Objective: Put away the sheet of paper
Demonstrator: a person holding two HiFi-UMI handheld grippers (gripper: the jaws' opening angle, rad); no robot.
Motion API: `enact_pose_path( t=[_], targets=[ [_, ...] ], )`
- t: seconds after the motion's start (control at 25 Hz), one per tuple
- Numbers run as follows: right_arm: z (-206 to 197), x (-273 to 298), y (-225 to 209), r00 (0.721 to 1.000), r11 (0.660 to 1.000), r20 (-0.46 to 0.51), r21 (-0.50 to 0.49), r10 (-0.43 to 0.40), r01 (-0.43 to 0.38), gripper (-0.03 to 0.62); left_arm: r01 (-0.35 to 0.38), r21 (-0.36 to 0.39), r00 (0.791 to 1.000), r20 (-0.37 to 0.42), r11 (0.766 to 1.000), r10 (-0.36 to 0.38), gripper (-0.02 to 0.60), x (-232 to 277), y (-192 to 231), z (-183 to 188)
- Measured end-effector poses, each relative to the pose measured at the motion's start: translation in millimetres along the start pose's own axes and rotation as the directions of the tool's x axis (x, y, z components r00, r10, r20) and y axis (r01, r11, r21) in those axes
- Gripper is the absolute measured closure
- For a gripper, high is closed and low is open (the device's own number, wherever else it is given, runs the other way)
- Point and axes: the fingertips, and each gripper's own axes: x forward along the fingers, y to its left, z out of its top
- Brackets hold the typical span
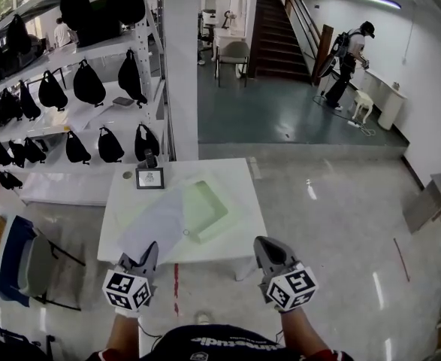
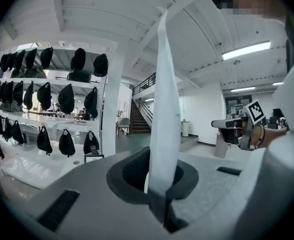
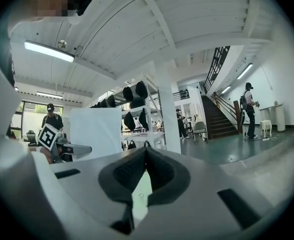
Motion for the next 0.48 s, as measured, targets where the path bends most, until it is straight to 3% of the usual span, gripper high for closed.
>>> enact_pose_path(
  t=[0.48],
  targets=[
    [0, 52, 12, 0.999, 1.0, -0.047, -0.024, -0.009, 0.008, 0.591, 0.017, -0.073, 1.0, -0.004, 0.997, -0.017, 0.575, 20, 51, -9]
  ],
)
